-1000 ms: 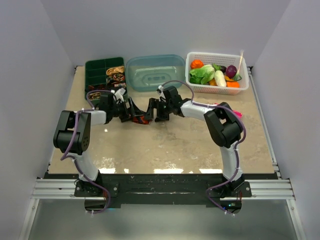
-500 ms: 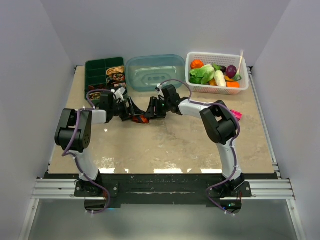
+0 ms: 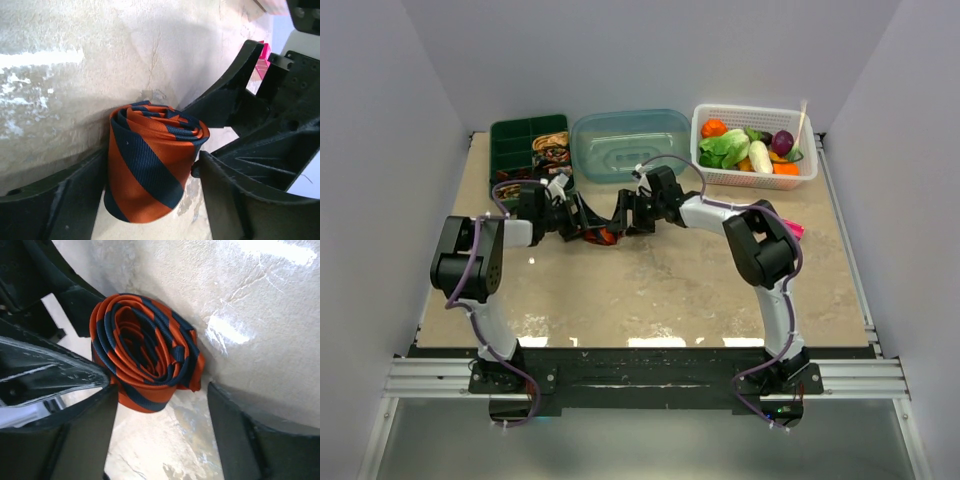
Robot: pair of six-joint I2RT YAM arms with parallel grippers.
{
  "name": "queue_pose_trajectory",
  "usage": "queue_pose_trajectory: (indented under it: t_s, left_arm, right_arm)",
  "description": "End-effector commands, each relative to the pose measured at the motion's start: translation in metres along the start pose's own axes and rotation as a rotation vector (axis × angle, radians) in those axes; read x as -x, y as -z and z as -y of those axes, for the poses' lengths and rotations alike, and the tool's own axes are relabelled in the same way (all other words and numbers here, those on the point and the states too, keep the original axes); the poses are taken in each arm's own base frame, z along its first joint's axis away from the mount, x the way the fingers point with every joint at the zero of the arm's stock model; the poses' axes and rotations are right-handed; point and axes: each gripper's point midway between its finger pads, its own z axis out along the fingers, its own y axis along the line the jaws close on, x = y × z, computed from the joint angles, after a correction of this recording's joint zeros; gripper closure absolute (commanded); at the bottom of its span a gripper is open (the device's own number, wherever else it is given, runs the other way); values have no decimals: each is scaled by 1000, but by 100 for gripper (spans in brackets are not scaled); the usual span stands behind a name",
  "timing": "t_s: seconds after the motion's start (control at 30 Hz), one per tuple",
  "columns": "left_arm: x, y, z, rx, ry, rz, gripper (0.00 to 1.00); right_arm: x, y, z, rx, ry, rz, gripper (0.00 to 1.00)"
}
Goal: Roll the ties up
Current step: Pick up the tie at the center of the board.
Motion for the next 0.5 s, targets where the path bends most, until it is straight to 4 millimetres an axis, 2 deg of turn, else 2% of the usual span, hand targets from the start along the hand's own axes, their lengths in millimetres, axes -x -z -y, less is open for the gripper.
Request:
queue_pose_trajectory:
  t_s: [0.0, 0.03, 0.1, 0.17, 0.2, 0.27, 0.3, 0.33, 0.37, 0.43, 0.47]
  left_arm:
    - [10, 23, -6, 142, -4, 36, 16]
    - [13, 27, -4, 157, -12, 43, 14]
    - [22, 36, -1, 203, -23, 64, 12]
    - [18, 45, -4, 248, -12, 45, 9]
    - [24, 51, -1, 251, -20, 64, 8]
    - [28, 60, 2, 254, -13, 78, 7]
    - [33, 66, 0, 252, 3, 93, 7]
    - [35, 69, 2, 241, 9, 98, 7]
    - [36, 72, 9, 205, 11, 92, 7]
    - [47, 82, 9, 190, 26, 111, 7]
    - [47, 85, 10, 180, 31, 106, 7]
  right_arm:
    - [22, 30, -3, -110, 166, 46, 16]
    - [20, 34, -2, -127, 181, 30, 15]
    - [35, 42, -9, -134, 274, 60, 9]
    - [39, 44, -17, -116, 329, 60, 6]
    - [40, 45, -18, -108, 371, 55, 1]
    - [42, 44, -28, -73, 427, 44, 1]
    - [39, 39, -24, -87, 473, 27, 1]
    - [32, 35, -28, -87, 508, 3, 1]
    - [36, 34, -35, -91, 553, 9, 1]
    - [26, 24, -35, -131, 641, -29, 1]
    - [29, 22, -41, -133, 688, -24, 1]
